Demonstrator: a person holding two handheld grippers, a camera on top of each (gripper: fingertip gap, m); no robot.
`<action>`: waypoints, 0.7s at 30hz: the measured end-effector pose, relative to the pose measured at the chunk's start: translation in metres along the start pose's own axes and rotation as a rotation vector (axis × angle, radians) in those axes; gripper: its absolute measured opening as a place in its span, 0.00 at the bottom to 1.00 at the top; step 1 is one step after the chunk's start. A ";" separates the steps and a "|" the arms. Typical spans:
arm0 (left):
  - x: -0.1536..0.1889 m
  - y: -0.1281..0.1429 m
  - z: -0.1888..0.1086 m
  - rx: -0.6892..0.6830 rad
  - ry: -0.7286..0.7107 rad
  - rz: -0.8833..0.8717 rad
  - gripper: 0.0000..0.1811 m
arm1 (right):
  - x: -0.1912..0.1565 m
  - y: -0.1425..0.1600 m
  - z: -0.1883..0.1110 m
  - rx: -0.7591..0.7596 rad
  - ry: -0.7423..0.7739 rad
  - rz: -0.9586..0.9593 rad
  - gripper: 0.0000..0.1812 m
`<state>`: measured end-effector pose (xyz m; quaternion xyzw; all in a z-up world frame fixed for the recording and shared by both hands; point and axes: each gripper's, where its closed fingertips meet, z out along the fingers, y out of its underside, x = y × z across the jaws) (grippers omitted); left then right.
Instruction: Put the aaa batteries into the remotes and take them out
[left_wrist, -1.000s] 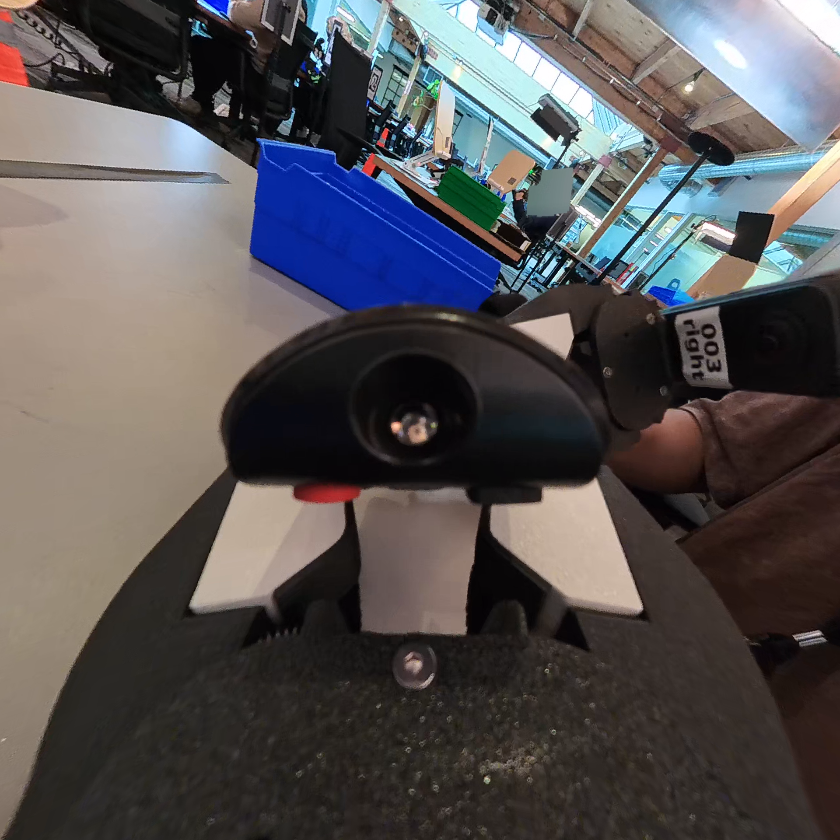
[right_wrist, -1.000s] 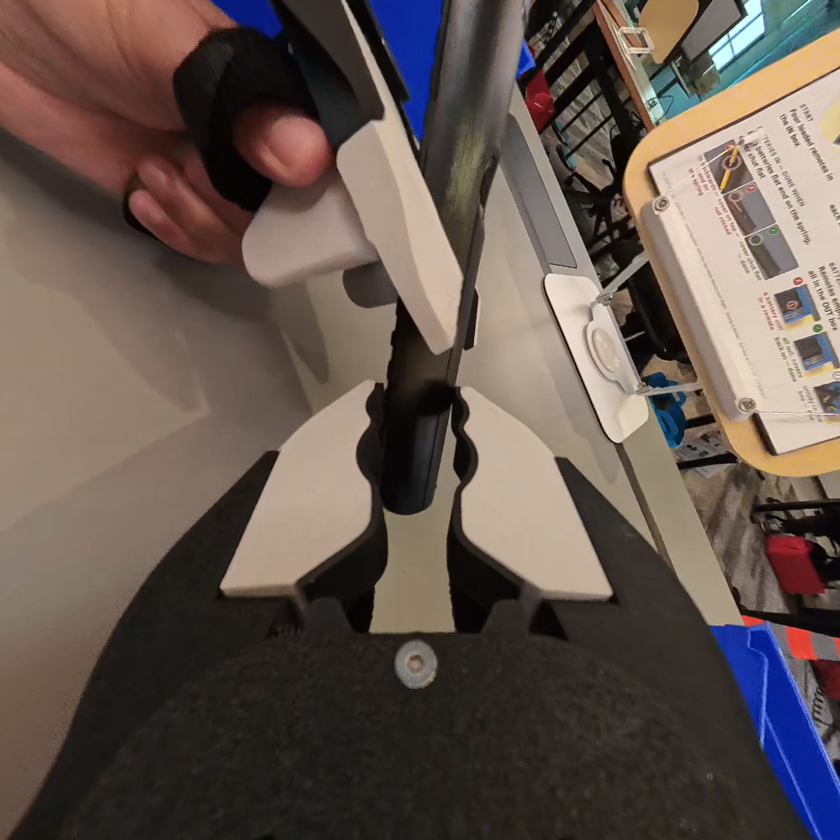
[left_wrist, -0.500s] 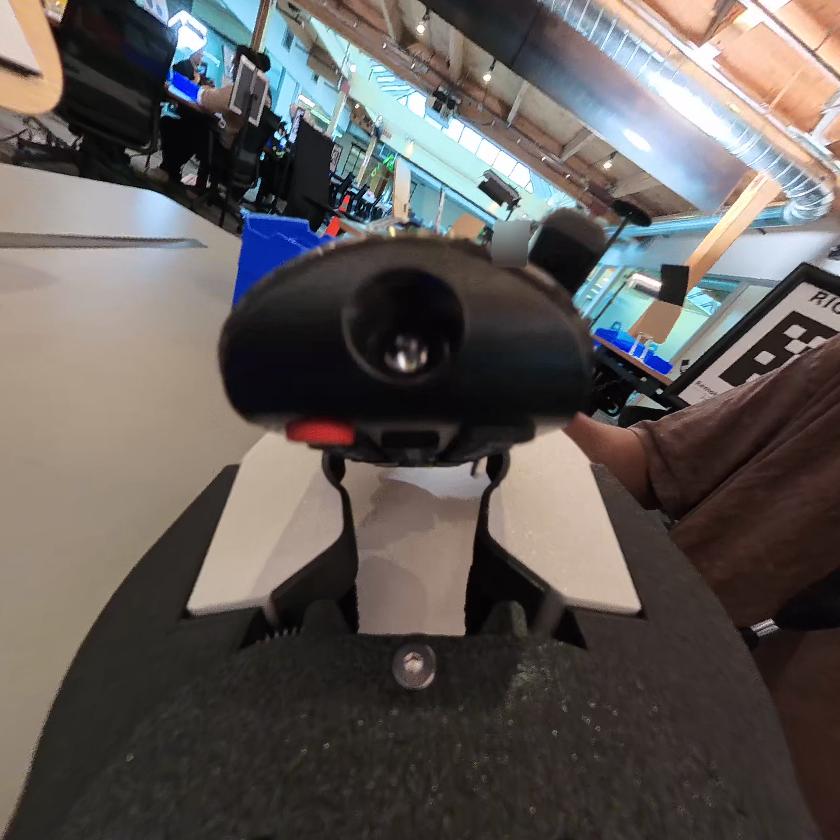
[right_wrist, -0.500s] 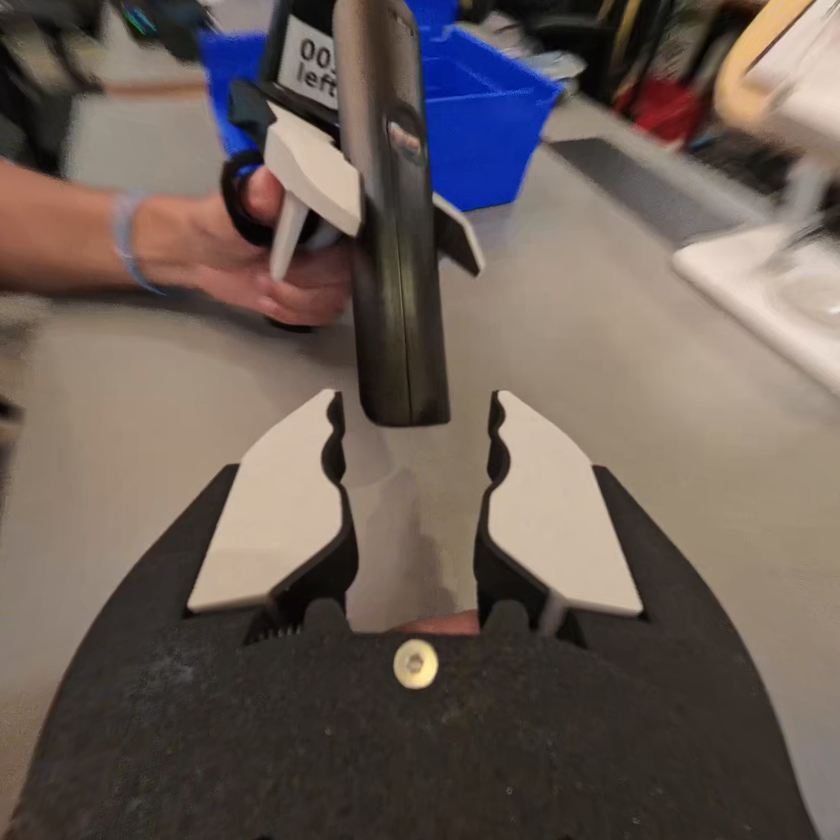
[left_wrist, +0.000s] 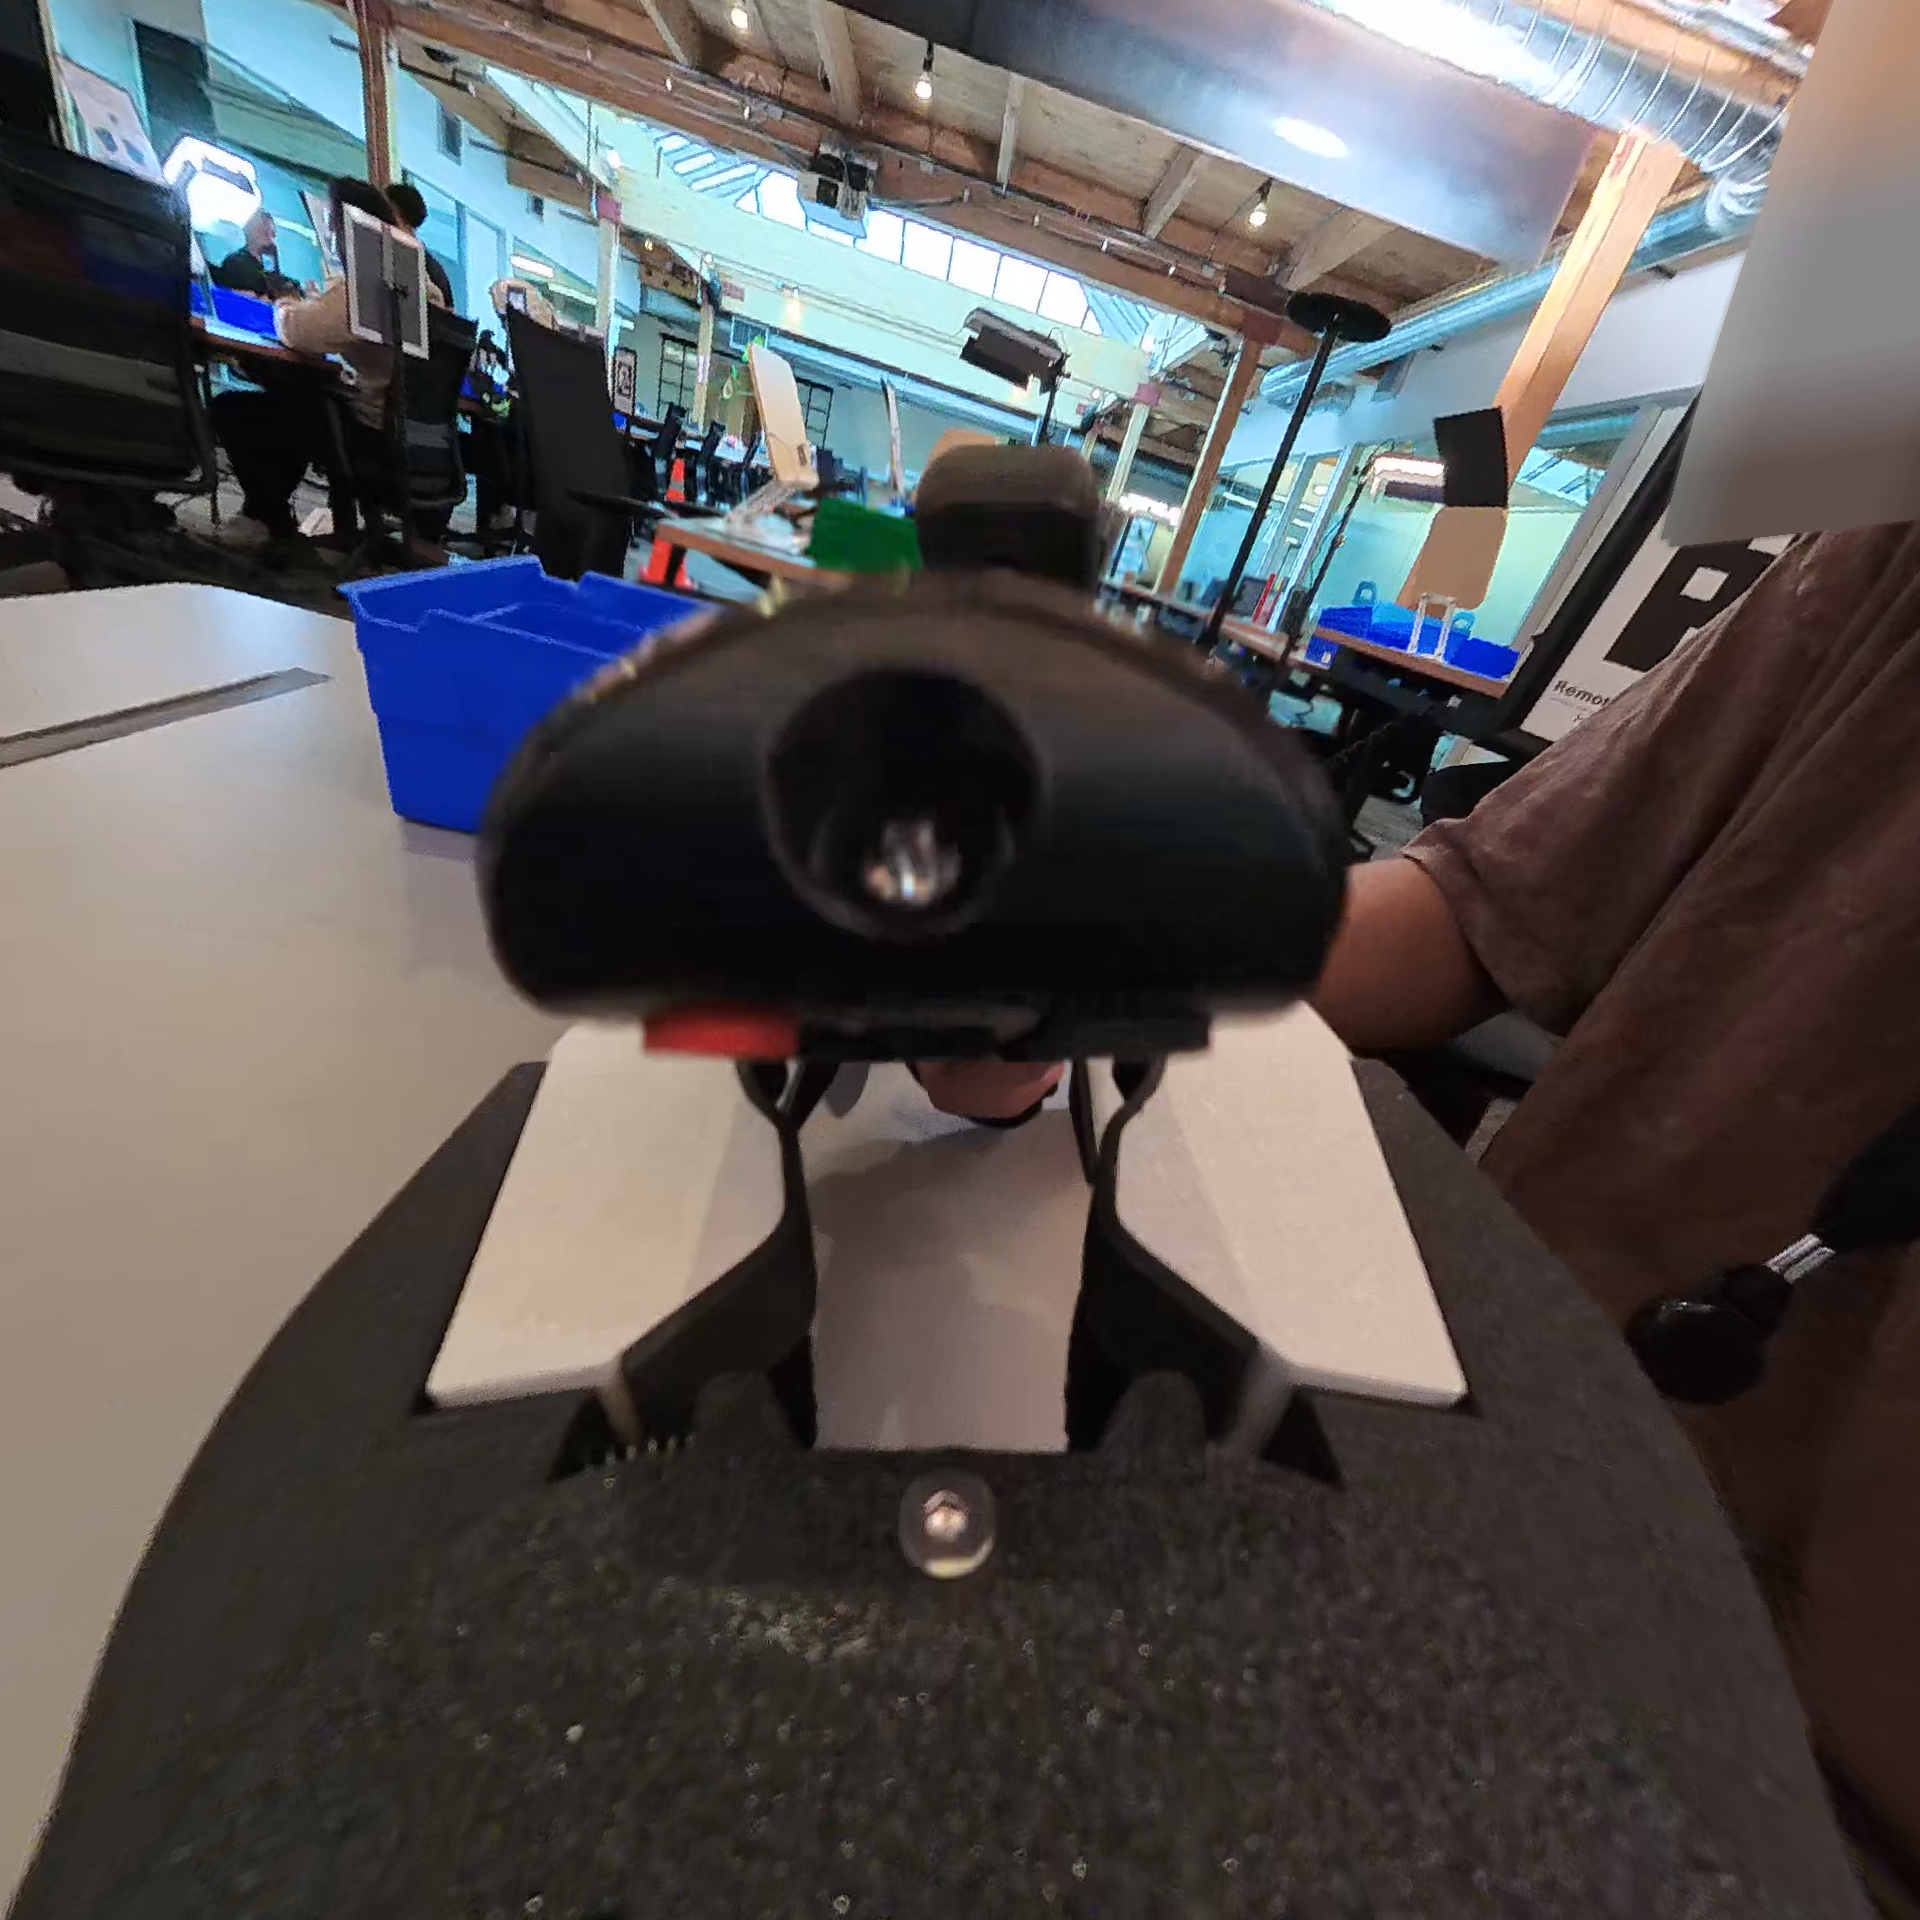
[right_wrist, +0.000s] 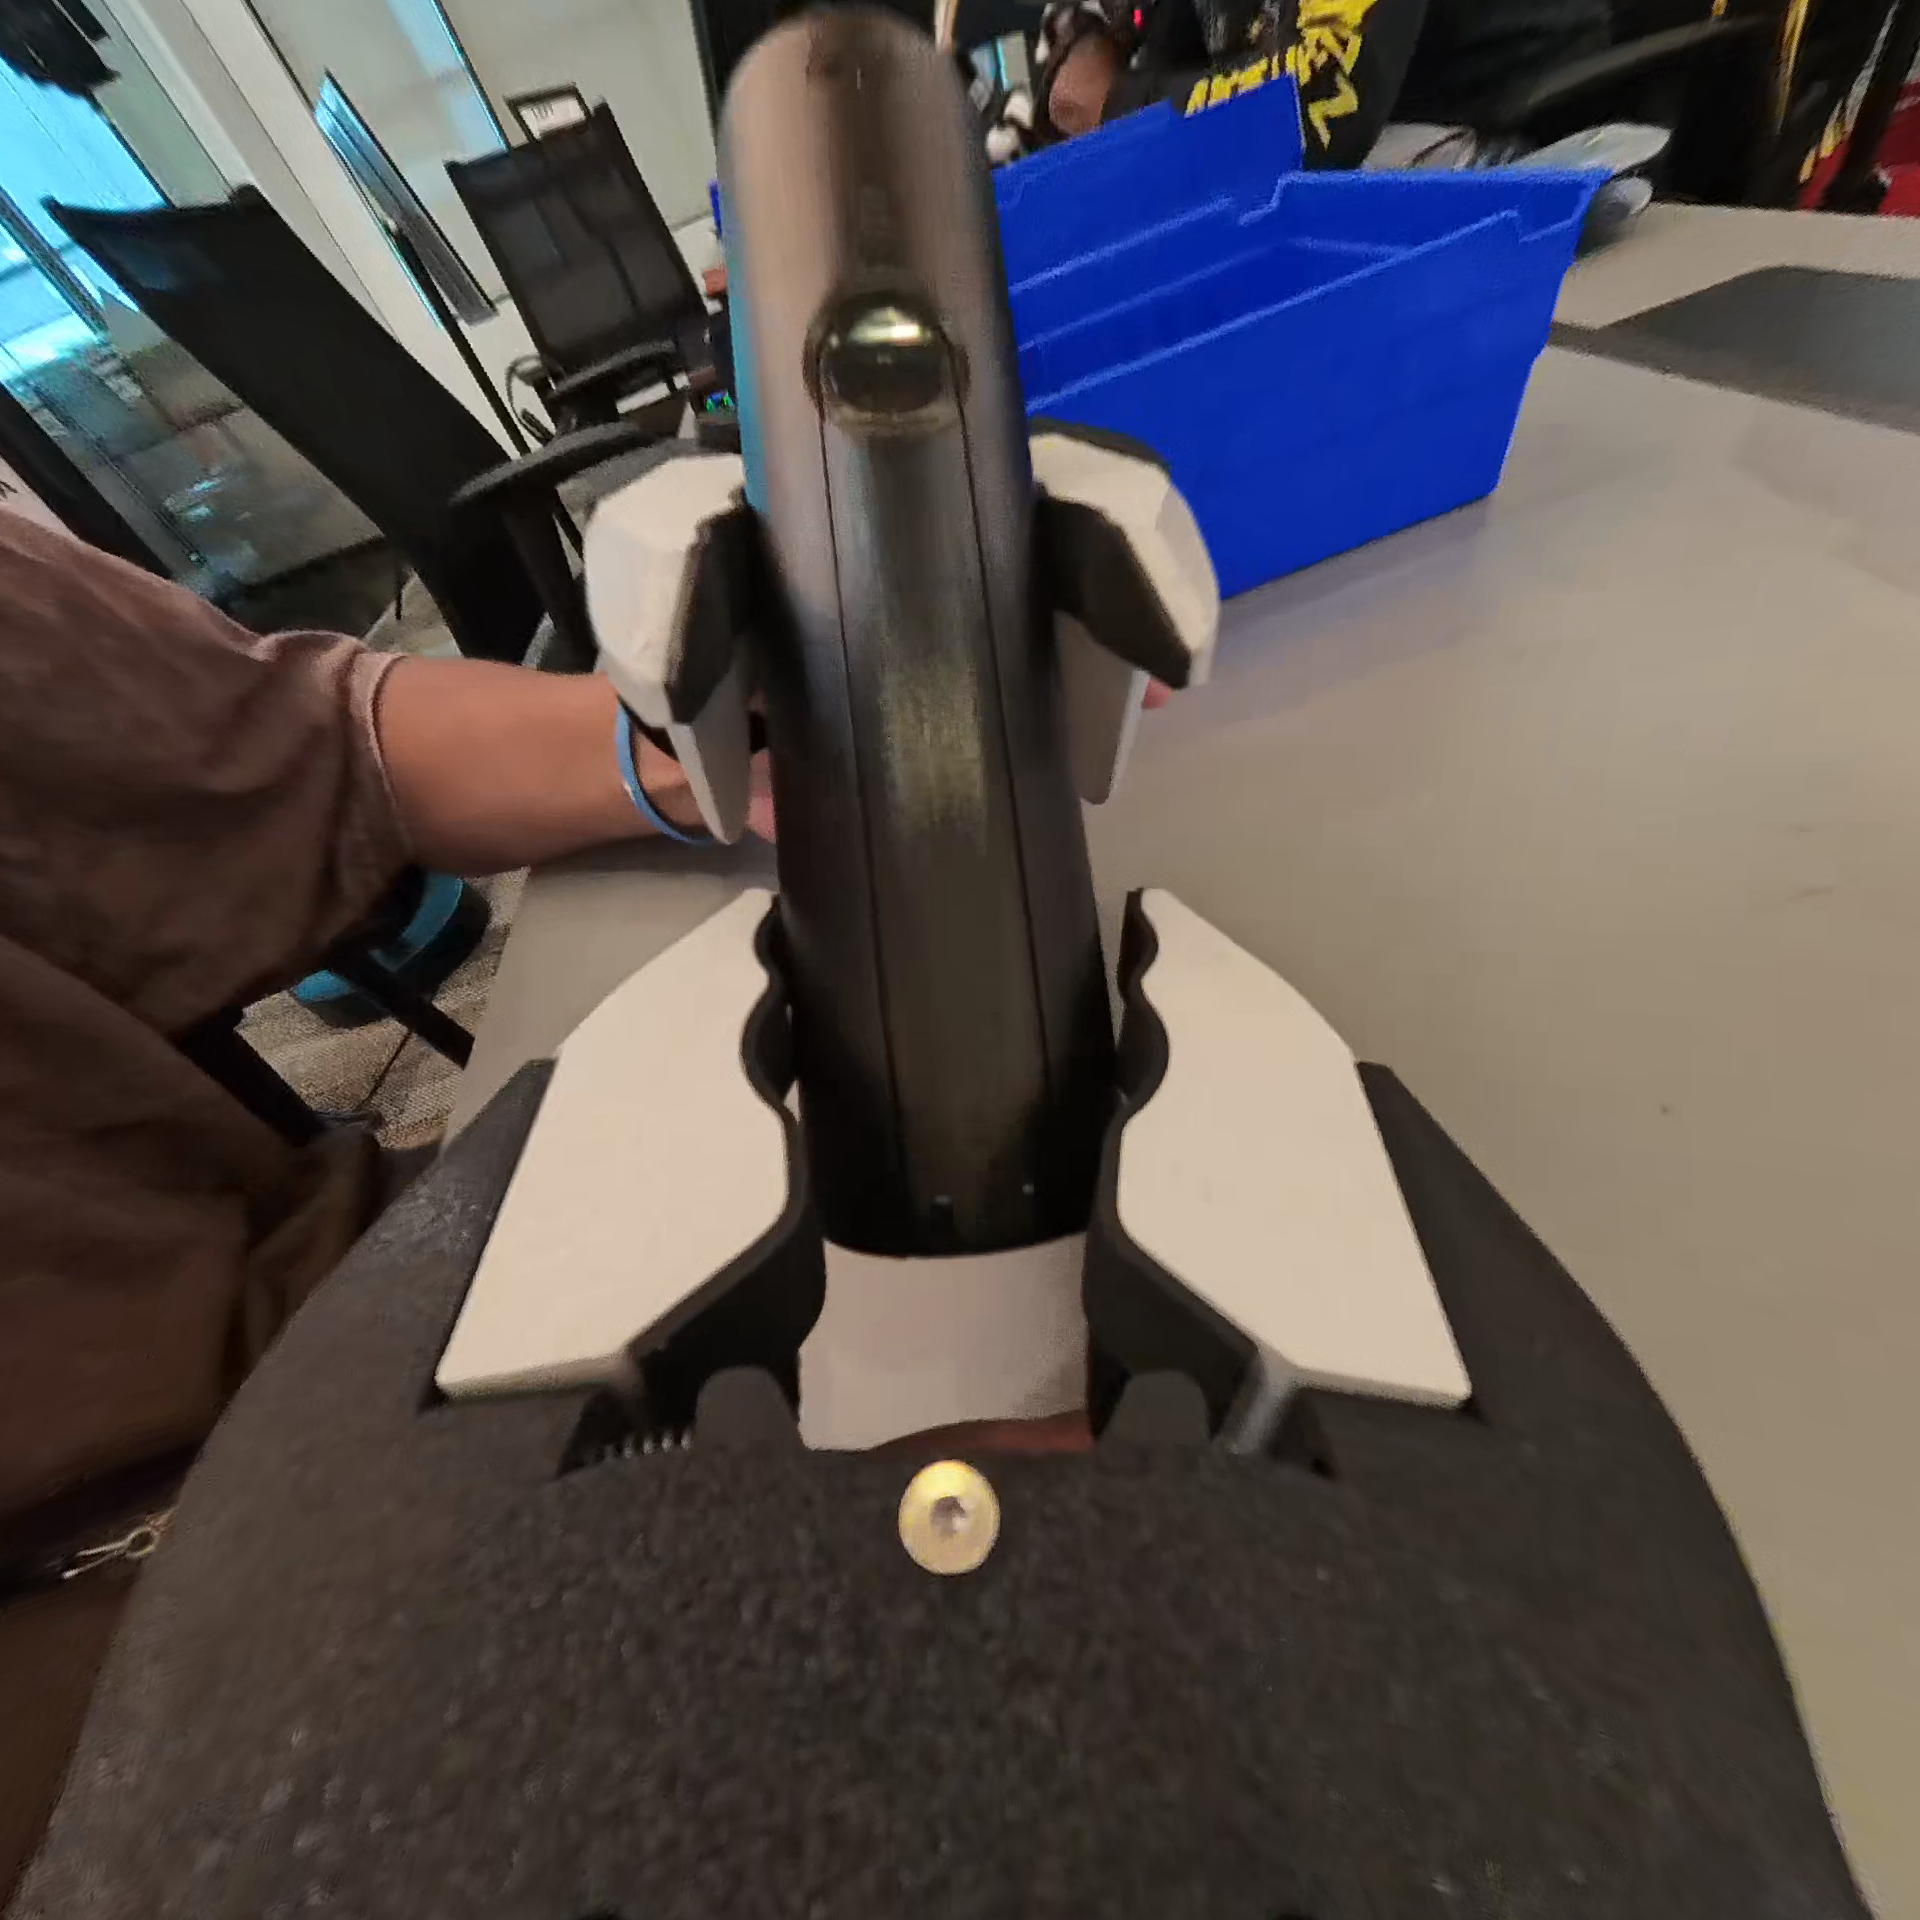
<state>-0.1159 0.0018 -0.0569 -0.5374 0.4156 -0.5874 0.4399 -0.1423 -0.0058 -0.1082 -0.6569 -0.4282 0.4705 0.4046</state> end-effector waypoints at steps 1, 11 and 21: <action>-0.001 0.001 0.000 -0.011 -0.002 -0.006 0.33 | 0.001 -0.001 -0.002 0.000 0.002 -0.010 0.33; -0.012 -0.010 -0.012 -0.008 -0.078 0.014 0.40 | 0.012 0.000 -0.024 -0.011 -0.017 -0.022 0.33; -0.017 -0.012 -0.012 0.017 -0.082 -0.086 0.34 | 0.019 -0.007 -0.042 -0.006 -0.012 -0.025 0.33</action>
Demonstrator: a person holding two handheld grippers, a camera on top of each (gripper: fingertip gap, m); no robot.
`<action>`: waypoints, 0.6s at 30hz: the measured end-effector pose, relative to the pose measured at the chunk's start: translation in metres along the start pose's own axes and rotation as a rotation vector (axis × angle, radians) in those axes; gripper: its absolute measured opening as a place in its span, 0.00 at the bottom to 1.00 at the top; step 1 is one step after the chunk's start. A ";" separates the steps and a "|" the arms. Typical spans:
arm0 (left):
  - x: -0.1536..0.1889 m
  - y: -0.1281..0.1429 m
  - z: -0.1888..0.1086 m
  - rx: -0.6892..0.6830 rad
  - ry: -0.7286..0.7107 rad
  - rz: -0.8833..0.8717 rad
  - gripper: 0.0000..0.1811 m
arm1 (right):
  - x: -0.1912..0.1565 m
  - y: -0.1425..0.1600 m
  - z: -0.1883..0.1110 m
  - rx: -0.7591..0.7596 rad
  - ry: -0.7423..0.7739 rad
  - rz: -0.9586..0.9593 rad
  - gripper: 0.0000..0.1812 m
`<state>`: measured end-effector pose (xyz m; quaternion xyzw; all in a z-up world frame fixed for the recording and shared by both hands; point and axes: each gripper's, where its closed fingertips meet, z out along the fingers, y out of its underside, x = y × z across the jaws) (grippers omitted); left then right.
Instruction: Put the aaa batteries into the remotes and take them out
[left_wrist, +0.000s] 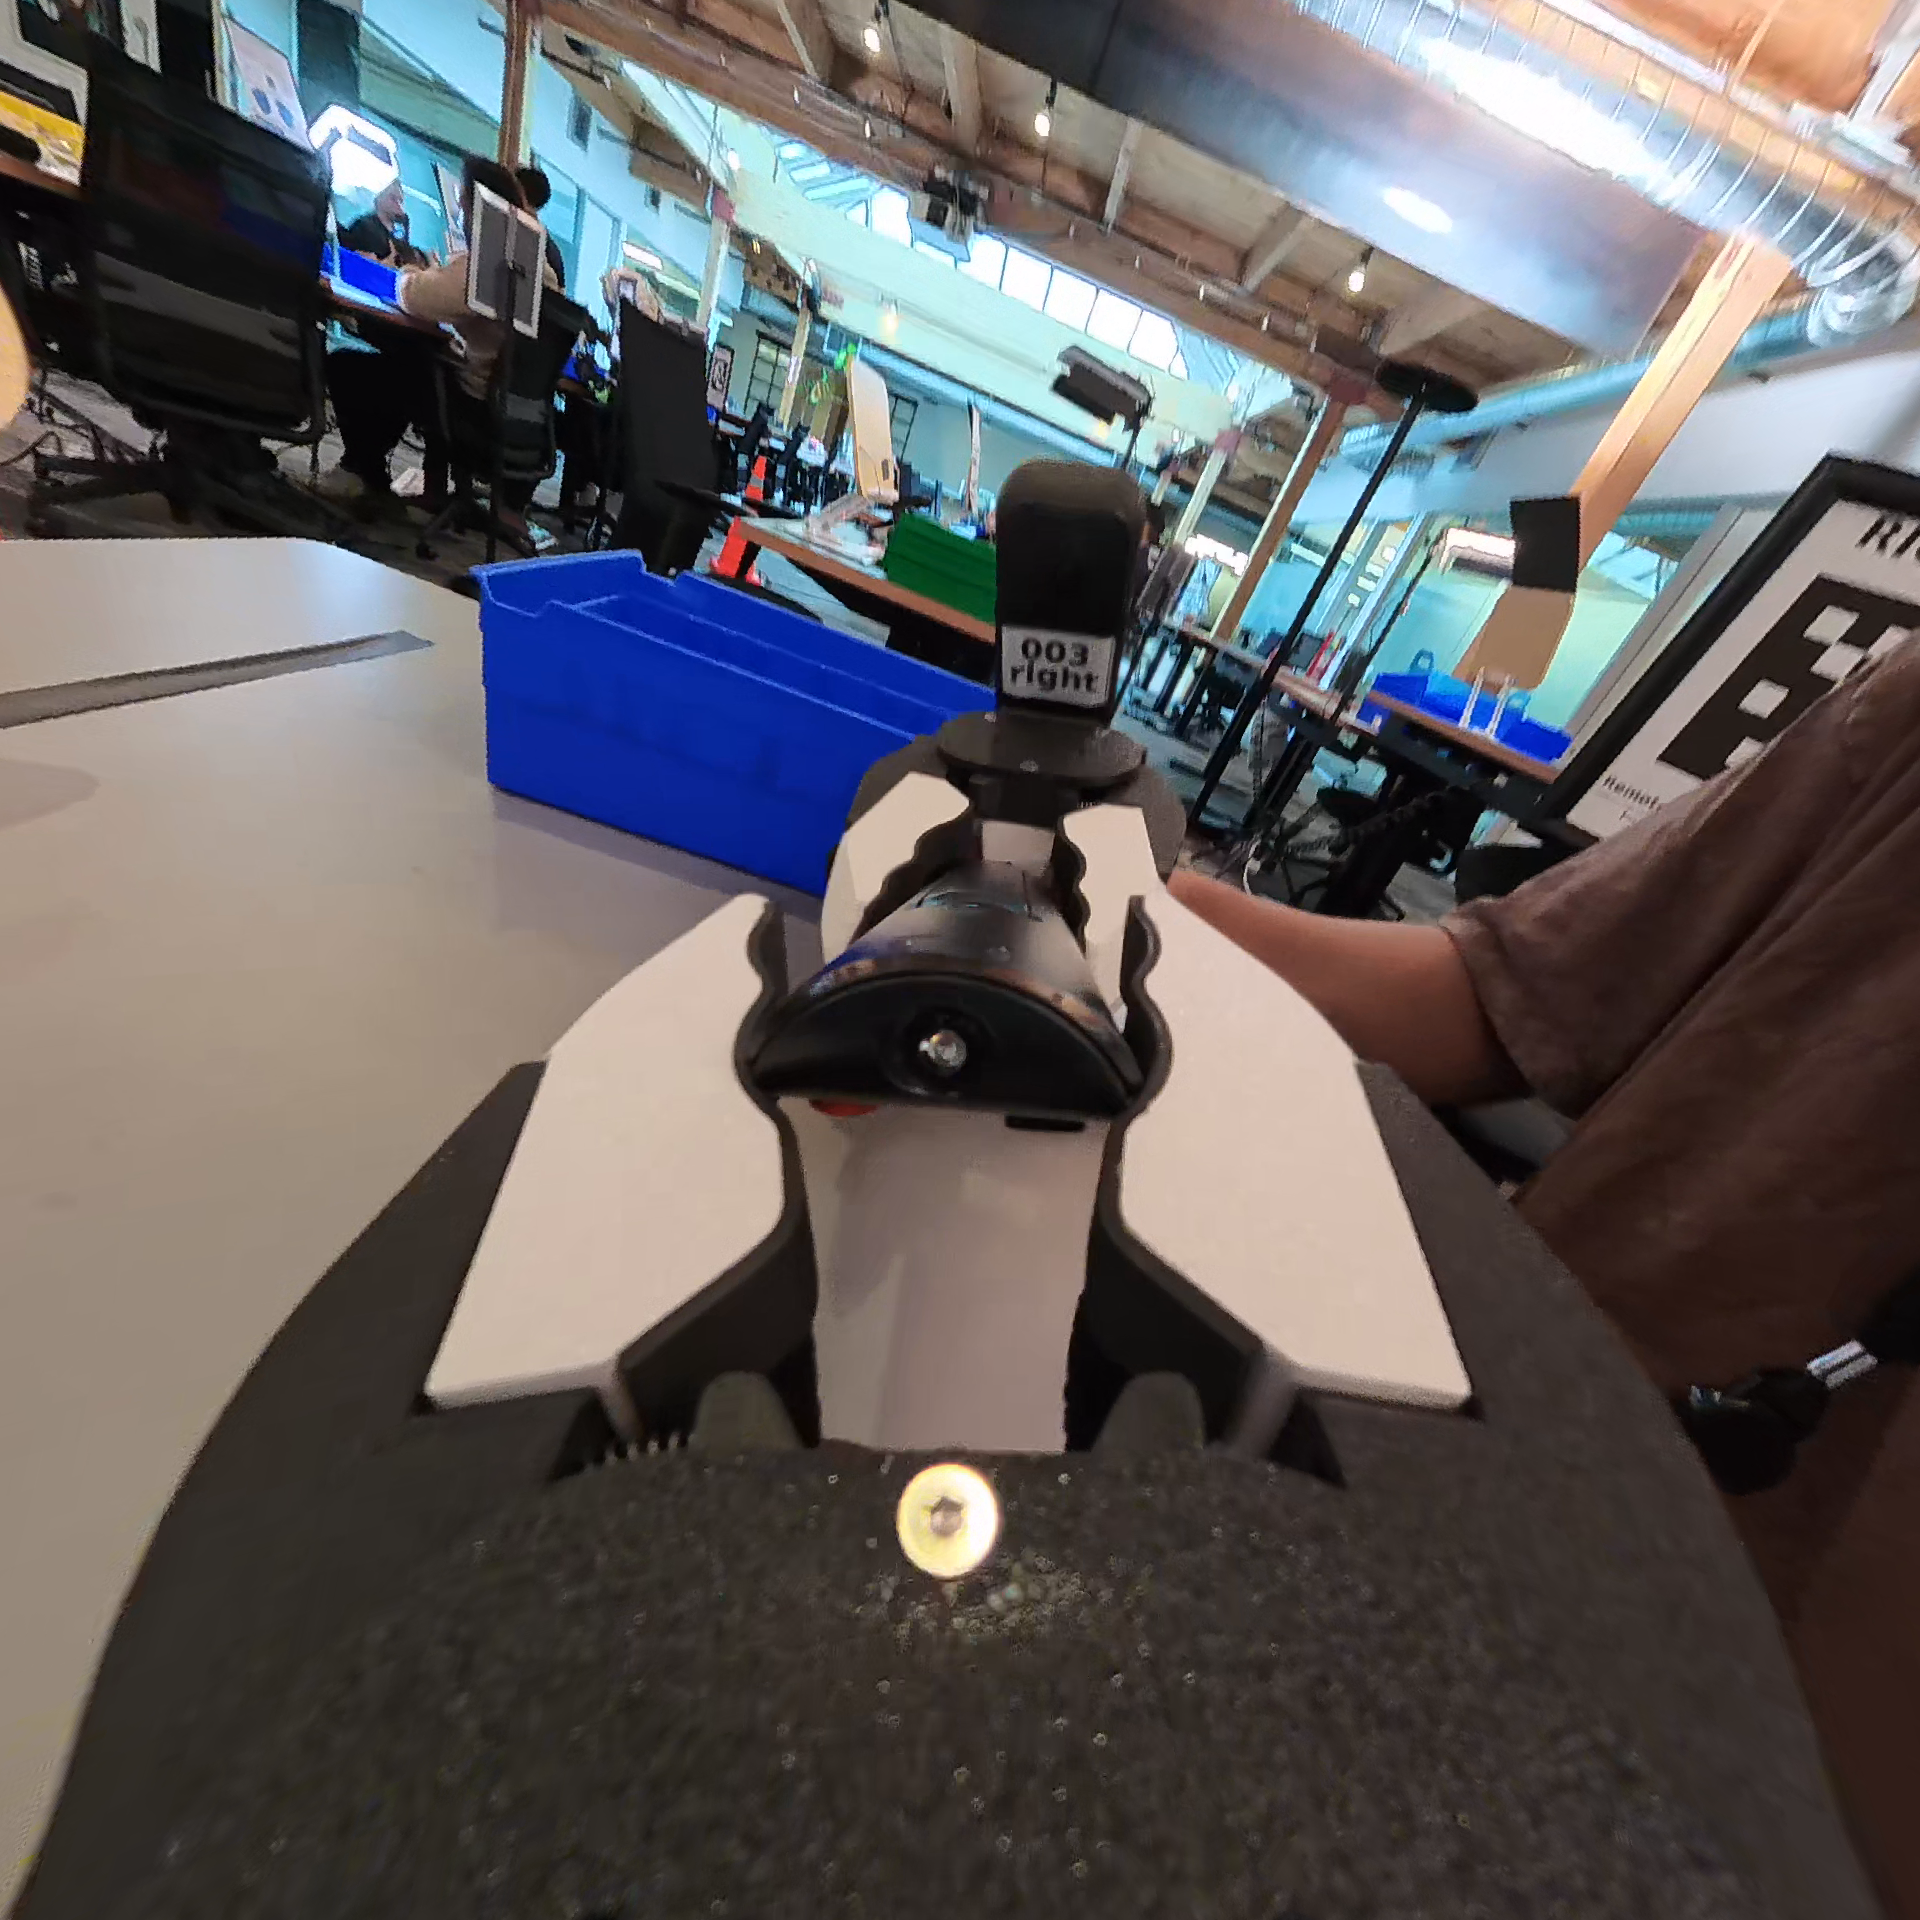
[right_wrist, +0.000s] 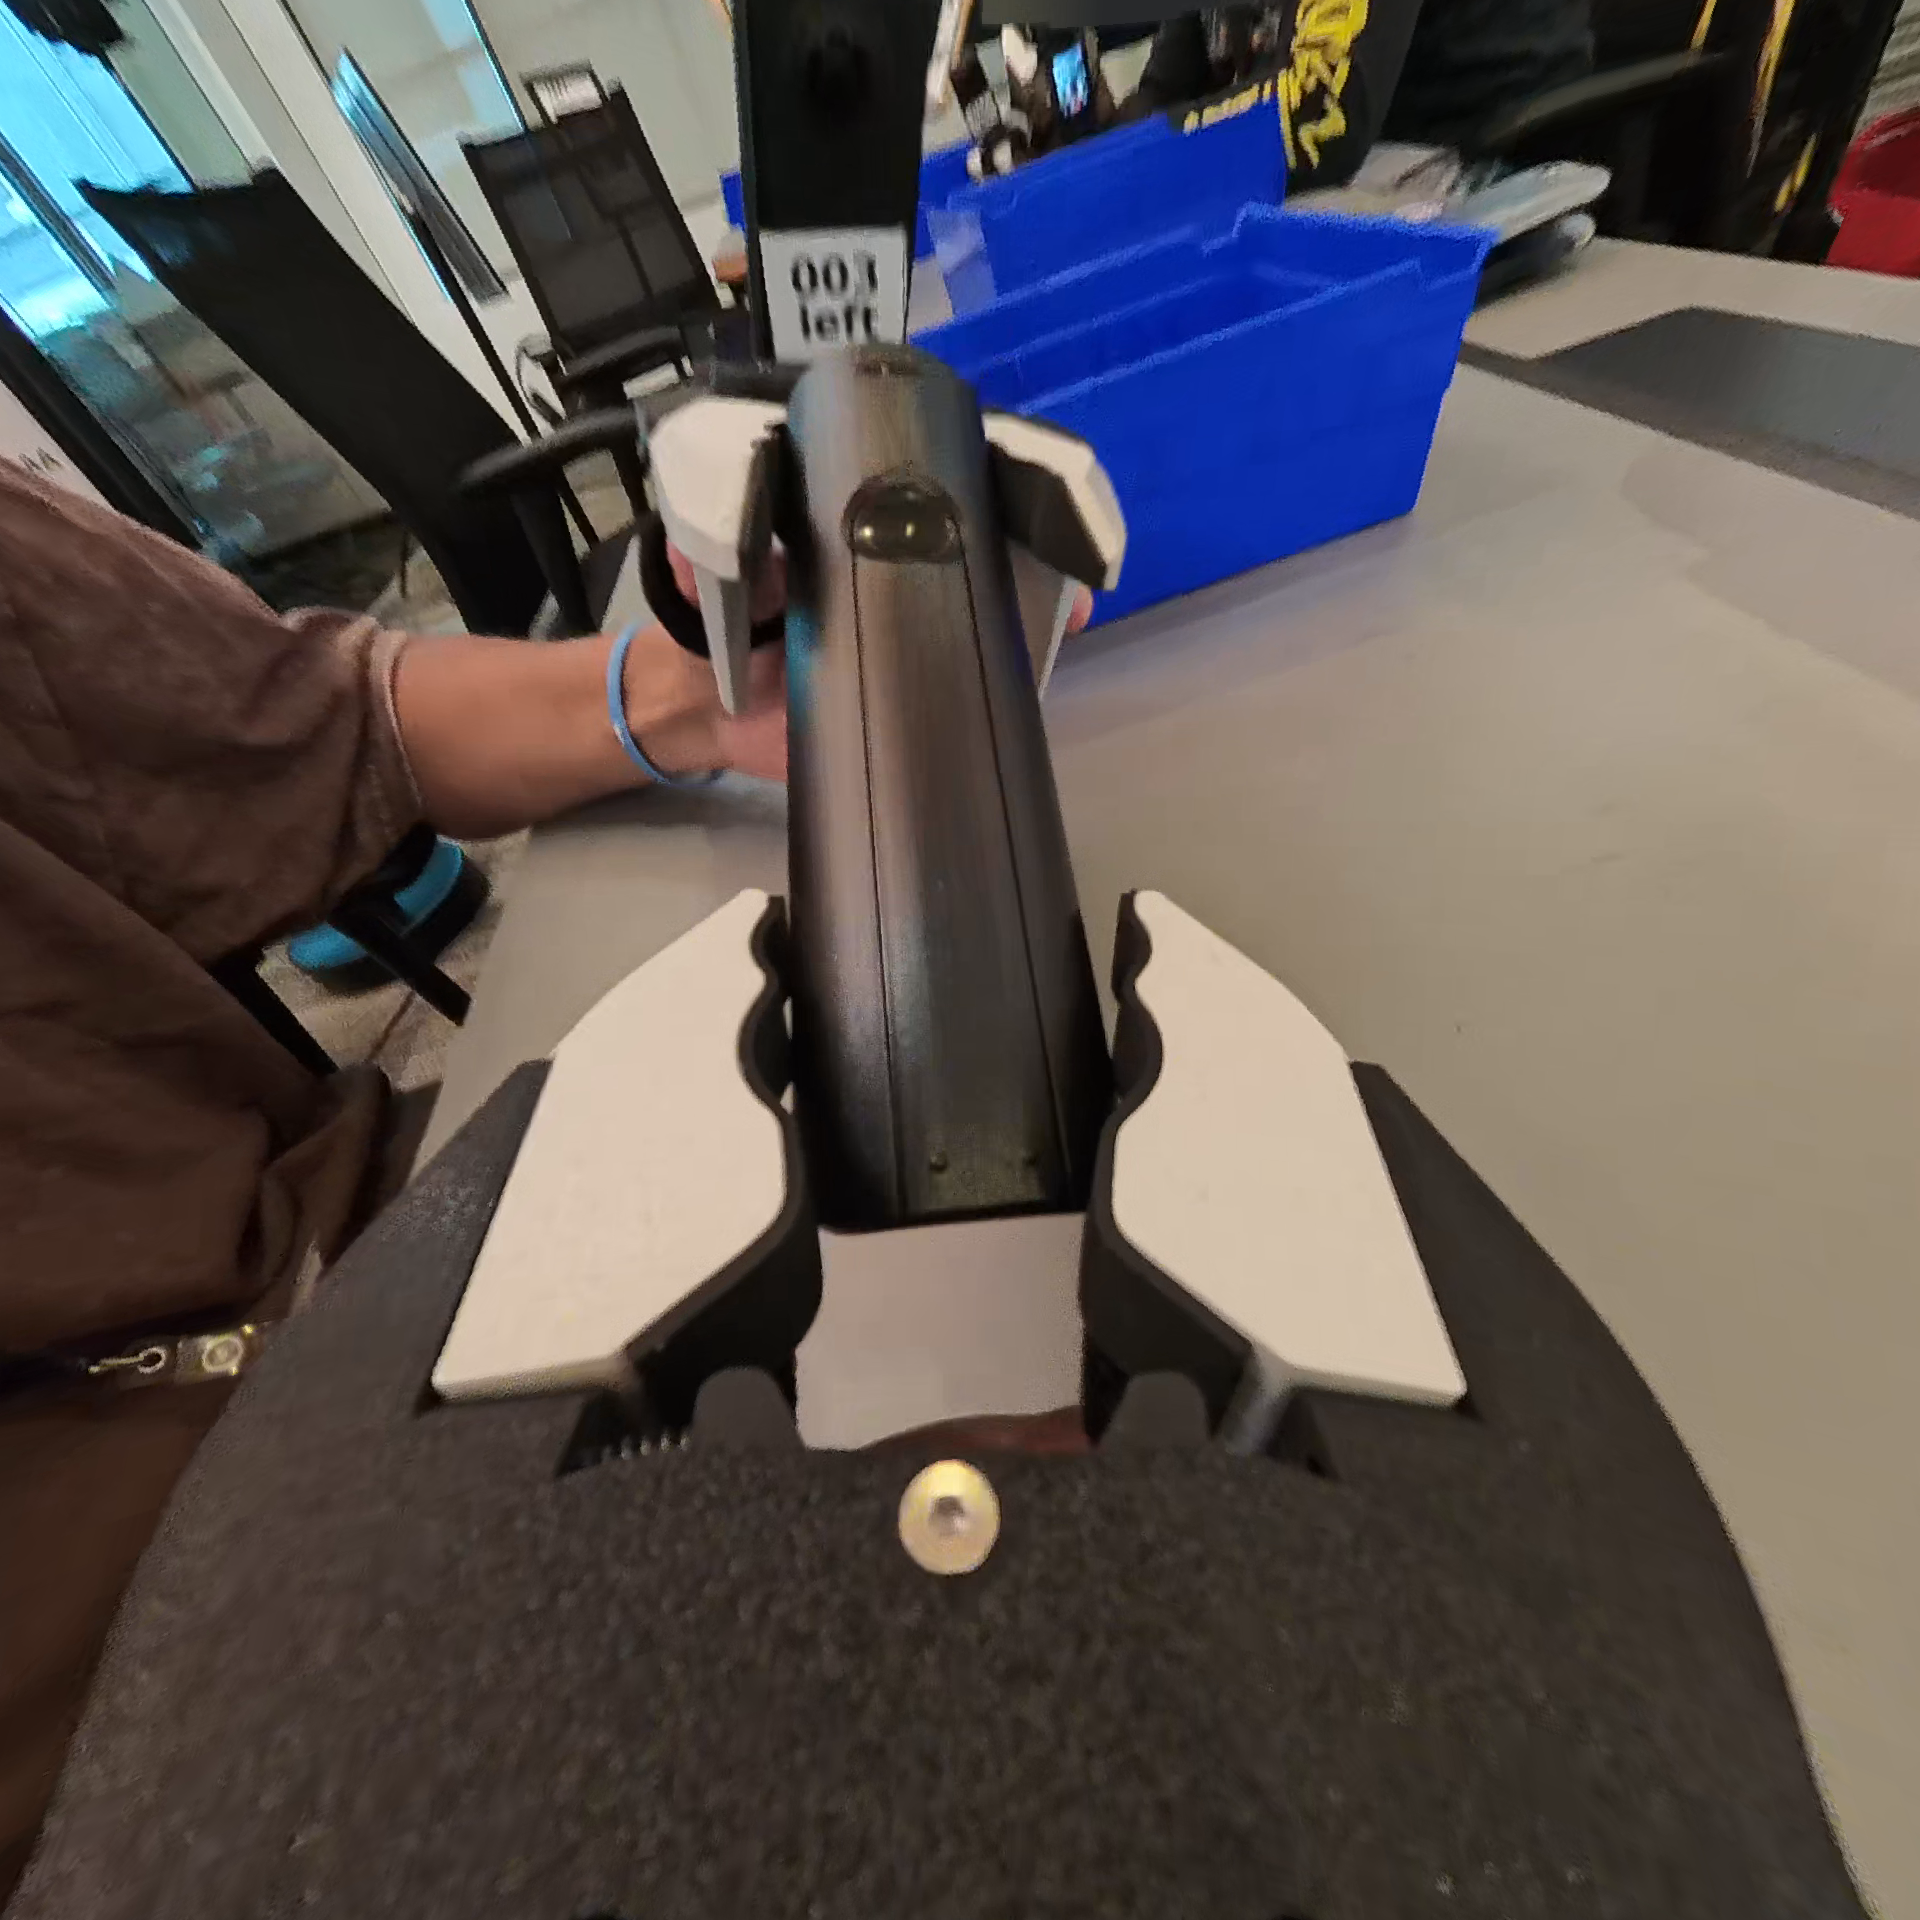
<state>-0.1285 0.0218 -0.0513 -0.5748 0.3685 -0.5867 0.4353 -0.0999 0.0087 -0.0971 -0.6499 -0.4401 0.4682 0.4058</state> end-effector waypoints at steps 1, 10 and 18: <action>0.001 -0.004 0.000 0.026 0.002 -0.011 0.34 | -0.001 -0.005 -0.001 0.034 -0.007 0.006 0.33; -0.007 -0.047 0.004 0.083 -0.046 -0.028 0.33 | 0.022 -0.050 -0.016 0.352 0.080 0.133 0.37; -0.003 -0.081 -0.007 0.181 -0.075 0.008 0.33 | 0.027 -0.046 -0.015 0.558 0.098 0.317 0.47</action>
